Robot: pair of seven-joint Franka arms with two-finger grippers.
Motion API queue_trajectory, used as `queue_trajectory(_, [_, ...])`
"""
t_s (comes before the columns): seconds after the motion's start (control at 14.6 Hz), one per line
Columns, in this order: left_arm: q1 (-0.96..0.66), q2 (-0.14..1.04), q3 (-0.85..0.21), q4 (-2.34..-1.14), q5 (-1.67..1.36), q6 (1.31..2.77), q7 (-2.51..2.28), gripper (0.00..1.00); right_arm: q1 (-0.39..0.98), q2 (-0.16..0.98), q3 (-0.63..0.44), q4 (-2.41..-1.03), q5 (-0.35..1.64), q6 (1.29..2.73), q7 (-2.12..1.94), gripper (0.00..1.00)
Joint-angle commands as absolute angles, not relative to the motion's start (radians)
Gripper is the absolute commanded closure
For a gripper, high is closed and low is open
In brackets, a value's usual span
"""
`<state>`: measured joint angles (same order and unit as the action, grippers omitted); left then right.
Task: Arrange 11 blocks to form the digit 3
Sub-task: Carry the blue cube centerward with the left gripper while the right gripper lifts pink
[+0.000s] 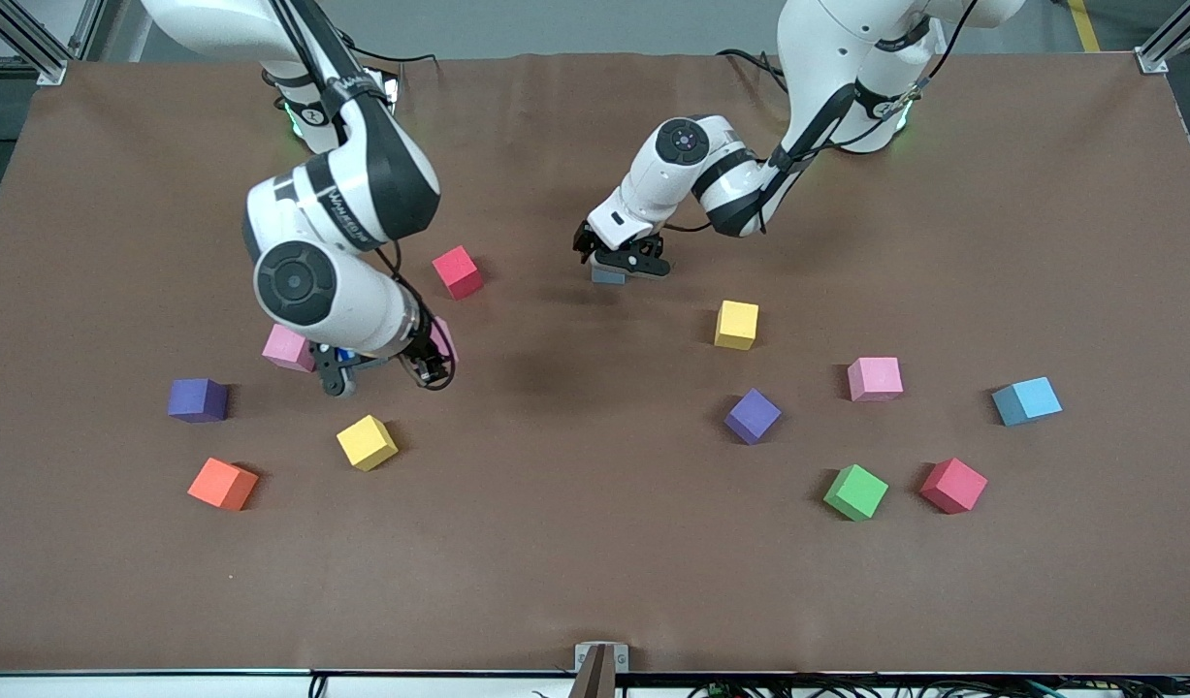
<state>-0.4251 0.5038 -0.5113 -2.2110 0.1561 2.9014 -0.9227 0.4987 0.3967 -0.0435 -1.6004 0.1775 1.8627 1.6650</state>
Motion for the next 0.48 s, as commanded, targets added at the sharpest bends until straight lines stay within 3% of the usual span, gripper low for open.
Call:
queue_trajectory(0.0, [-0.407,0.474,-0.517,-2.201,0.173,2.902,-0.919,0.0,0.482,0.221,0.043,-1.938,0.186,2.125,1.77,1.0])
queue_trajectory(0.21, [-0.339,0.41,-0.517,-2.203,0.173,2.901,-0.927,0.0,0.472,0.152,0.083,-2.123,0.187,2.278,1.853,1.0])
queue_trajectory(0.41, [-0.232,0.355,-0.515,-2.201,0.173,2.869,-0.919,0.0,0.492,0.12,0.101,-2.189,0.237,2.292,2.032,1.0])
